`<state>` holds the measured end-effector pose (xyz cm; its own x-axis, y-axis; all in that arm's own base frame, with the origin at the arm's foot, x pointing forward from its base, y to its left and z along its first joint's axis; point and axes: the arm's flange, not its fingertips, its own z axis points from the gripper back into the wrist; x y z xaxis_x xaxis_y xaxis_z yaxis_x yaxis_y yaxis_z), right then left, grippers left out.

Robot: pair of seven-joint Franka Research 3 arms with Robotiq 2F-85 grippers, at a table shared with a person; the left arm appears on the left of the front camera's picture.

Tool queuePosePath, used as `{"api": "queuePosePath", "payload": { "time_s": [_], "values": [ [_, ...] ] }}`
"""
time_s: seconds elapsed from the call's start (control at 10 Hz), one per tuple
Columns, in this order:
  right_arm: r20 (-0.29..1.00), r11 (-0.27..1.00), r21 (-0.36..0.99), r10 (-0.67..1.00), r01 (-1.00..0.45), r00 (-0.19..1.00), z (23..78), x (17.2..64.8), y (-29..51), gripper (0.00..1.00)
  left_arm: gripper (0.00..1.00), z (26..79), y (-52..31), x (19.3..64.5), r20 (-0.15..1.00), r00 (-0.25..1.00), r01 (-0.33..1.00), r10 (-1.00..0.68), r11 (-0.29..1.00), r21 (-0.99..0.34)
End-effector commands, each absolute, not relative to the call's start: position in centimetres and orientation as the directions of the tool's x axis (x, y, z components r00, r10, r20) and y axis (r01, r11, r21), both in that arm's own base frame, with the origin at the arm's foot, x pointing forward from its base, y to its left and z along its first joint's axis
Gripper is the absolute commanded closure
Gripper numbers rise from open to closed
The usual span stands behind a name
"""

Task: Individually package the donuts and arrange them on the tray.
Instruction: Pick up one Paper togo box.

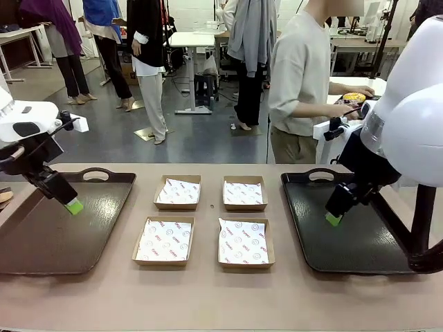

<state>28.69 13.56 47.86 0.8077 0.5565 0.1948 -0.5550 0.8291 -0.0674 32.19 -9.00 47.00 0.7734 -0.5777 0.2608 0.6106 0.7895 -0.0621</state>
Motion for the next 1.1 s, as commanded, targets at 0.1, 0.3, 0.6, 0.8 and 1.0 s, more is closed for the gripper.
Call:
{"api": "queuePosePath", "payload": {
  "time_s": [0.1,0.3,0.6,0.8,1.0],
  "values": [
    [0.204,0.826,-0.066,0.560,-0.559,0.803,46.8,29.9,14.1,0.00,0.00,46.1,-9.7,33.1,0.278,0.763,0.619,-0.583,0.783,-0.059],
    [0.336,0.822,0.285,0.397,-0.494,0.854,48.1,29.4,11.3,0.00,0.00,47.3,-8.1,33.7,0.332,0.808,0.580,-0.486,0.754,-0.307],
    [0.434,0.503,0.810,-0.165,-0.303,0.886,47.3,29.0,1.7,0.00,0.00,46.7,-1.3,36.4,0.366,0.923,0.381,-0.119,0.405,-0.831],
    [0.317,0.296,0.928,-0.311,-0.226,0.896,44.9,27.6,-3.7,0.00,0.00,44.5,3.0,37.0,0.247,0.967,0.230,0.057,0.213,-0.950],
    [0.232,0.191,0.967,-0.383,-0.170,0.894,42.5,26.0,-8.8,0.00,0.00,41.9,6.7,36.8,0.132,0.979,0.110,0.153,0.144,-0.983]
  ]
}}
